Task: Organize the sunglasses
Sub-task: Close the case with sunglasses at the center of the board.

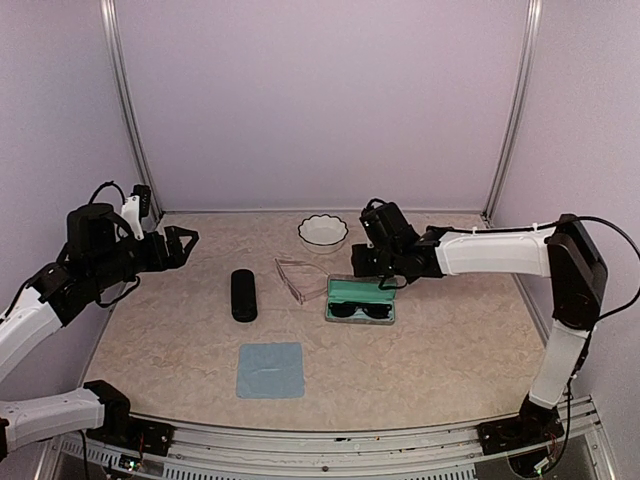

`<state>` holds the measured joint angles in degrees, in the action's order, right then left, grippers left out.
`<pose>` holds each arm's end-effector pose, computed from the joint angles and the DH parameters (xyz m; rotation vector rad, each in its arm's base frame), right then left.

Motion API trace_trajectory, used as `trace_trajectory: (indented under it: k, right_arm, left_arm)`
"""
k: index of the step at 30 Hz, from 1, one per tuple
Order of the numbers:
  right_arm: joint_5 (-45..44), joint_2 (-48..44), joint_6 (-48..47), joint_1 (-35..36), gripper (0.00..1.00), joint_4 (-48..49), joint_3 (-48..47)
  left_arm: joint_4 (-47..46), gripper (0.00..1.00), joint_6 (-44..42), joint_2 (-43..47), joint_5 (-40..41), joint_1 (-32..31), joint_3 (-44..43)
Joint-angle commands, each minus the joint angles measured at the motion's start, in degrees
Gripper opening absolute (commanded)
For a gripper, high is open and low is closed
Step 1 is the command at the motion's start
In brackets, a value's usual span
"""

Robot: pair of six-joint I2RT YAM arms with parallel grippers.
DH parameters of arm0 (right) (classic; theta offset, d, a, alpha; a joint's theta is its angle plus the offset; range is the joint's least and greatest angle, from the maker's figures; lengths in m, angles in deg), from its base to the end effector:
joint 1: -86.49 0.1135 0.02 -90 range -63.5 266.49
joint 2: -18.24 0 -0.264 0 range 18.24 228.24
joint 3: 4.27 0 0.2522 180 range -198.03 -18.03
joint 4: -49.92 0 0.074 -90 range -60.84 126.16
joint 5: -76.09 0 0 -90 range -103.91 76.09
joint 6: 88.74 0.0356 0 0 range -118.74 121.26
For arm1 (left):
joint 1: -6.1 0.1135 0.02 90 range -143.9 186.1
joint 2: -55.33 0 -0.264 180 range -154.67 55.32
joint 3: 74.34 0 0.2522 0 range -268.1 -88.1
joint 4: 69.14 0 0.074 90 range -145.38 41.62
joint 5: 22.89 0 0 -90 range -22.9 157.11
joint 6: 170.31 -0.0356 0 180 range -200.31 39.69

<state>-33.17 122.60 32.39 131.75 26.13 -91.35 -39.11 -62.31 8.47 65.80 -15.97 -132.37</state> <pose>0.2951 0.2811 0.2236 -0.1046 2.2587 0.3336 0.1763 -0.0724 0.3196 0.0843 1.9290 -0.4938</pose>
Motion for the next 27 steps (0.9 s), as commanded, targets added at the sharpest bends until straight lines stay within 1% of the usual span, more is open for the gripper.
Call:
trace_trajectory:
  k: [1,5,7,16,27]
  right_arm:
    - [-6.1,2.5,3.2,1.4,0.53,-0.7,-2.3]
    - [-7.3,4.6,3.3,2.0,0.59,0.3,-3.2]
    - [-7.6,5.9,4.1,2.2,0.6,0.3,-3.6]
    - [-8.8,9.8,6.6,3.1,0.59,-0.2,-3.4]
    - [-6.6,9.0,10.9,6.5,0.57,0.5,3.1]
  left_arm:
    - [-1.5,0.99,0.6,1.0,-0.7,0.4,0.6]
    - [-1.4,0.99,0.8,0.8,-0.6,0.5,0.5]
    - [-1.3,0.99,0.8,0.8,-0.8,0.5,0.5]
    - [-1.4,0.99,1.1,1.6,-0.8,0.5,0.8]
    - [-1.3,0.99,0.8,1.0,-0.5,0.6,0.6]
